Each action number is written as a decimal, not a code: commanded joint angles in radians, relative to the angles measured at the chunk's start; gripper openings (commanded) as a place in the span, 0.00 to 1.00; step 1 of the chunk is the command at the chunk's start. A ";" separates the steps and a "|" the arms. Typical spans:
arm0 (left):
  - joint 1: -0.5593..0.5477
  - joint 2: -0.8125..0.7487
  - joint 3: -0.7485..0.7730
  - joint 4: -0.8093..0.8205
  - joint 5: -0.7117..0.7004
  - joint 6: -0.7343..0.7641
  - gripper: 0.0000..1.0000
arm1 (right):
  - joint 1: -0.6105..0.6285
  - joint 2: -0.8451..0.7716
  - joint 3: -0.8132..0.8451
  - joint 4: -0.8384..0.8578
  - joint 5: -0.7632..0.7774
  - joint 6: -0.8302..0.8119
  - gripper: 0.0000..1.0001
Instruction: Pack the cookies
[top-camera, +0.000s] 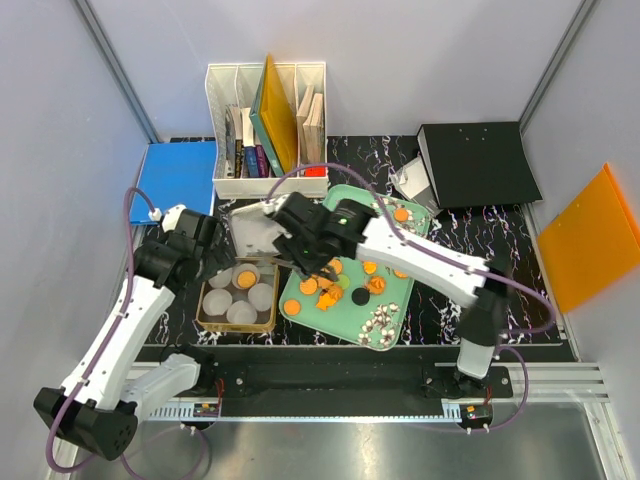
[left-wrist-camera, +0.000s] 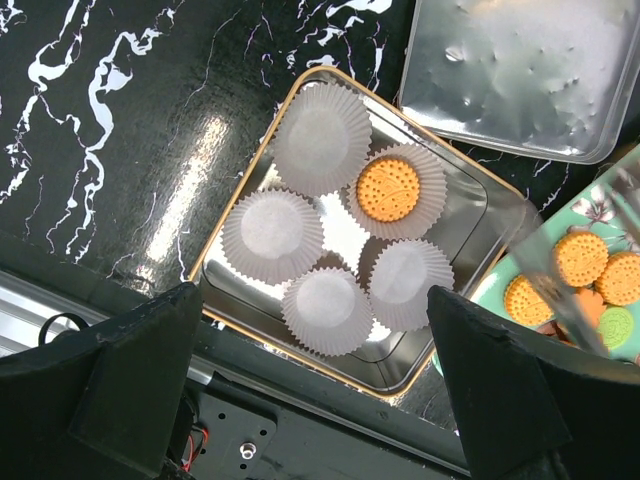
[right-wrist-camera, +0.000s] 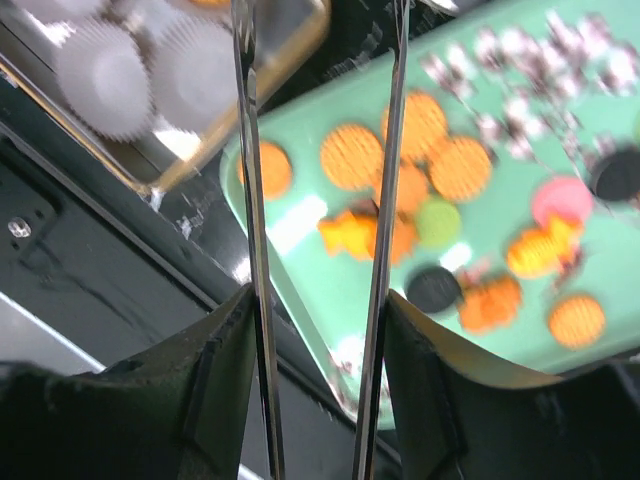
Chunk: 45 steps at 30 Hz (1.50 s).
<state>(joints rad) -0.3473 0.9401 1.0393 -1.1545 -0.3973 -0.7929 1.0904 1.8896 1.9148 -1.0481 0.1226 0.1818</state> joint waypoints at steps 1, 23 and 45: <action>-0.002 0.032 0.027 0.059 0.012 0.018 0.99 | -0.029 -0.226 -0.168 -0.036 0.083 0.054 0.56; -0.001 0.092 -0.001 0.121 0.094 0.032 0.99 | -0.038 -0.311 -0.447 0.046 -0.077 0.154 0.53; -0.002 0.063 -0.042 0.124 0.104 0.037 0.99 | -0.038 -0.219 -0.485 0.108 -0.120 0.140 0.53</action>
<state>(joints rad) -0.3473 1.0260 1.0054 -1.0531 -0.3019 -0.7677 1.0512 1.6539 1.4113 -0.9745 0.0303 0.3298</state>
